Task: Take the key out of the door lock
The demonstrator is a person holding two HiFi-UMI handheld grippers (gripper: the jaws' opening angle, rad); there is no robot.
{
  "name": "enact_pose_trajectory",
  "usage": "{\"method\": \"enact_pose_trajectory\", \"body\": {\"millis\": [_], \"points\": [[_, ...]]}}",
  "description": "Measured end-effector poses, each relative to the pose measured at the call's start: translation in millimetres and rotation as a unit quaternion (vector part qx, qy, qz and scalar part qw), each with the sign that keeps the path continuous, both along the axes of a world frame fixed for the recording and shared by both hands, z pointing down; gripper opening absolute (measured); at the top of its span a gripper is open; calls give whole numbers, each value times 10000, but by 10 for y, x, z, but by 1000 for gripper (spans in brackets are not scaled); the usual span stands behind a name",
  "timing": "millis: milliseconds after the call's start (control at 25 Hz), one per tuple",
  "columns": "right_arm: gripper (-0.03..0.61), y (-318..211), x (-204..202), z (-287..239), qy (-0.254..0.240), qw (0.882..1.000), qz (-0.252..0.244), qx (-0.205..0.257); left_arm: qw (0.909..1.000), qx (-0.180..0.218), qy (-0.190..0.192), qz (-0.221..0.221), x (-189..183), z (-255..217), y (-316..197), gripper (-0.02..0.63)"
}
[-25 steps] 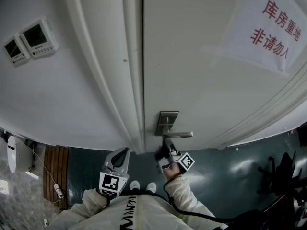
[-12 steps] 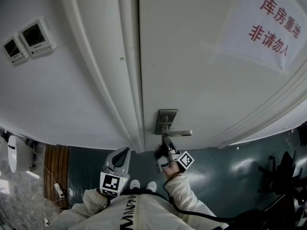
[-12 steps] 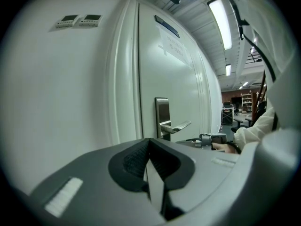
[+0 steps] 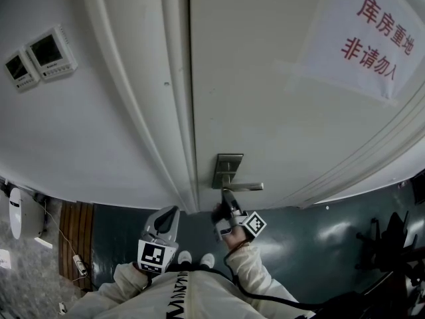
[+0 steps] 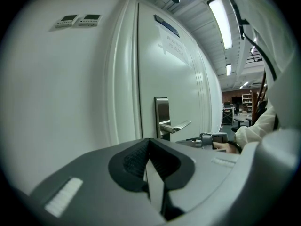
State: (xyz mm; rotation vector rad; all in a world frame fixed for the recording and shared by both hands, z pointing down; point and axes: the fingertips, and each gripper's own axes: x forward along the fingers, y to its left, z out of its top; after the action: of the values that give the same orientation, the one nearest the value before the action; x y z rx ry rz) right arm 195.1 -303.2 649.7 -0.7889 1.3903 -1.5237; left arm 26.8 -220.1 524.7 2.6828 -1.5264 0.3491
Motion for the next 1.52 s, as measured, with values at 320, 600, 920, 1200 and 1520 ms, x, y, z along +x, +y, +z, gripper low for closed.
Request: {"method": "enact_pose_trajectory", "body": {"millis": [320, 600, 920, 1200, 1520], "points": [[21, 20, 16, 8, 110, 9999, -34, -37, 10000, -35, 7, -2, 8, 31, 5, -2], [20, 28, 17, -6, 157, 9999, 28, -51, 10000, -35, 19, -6, -15, 34, -17, -2], [18, 44, 21, -28, 230, 9997, 42, -91, 10000, -40, 36, 30, -10, 36, -16, -2], [18, 496, -36, -19, 182, 9997, -187, -21, 10000, -72, 51, 38, -27, 77, -39, -2], [18, 789, -60, -5, 574, 9979, -289, -41, 9998, -61, 91, 182, 80, 87, -37, -2]]}}
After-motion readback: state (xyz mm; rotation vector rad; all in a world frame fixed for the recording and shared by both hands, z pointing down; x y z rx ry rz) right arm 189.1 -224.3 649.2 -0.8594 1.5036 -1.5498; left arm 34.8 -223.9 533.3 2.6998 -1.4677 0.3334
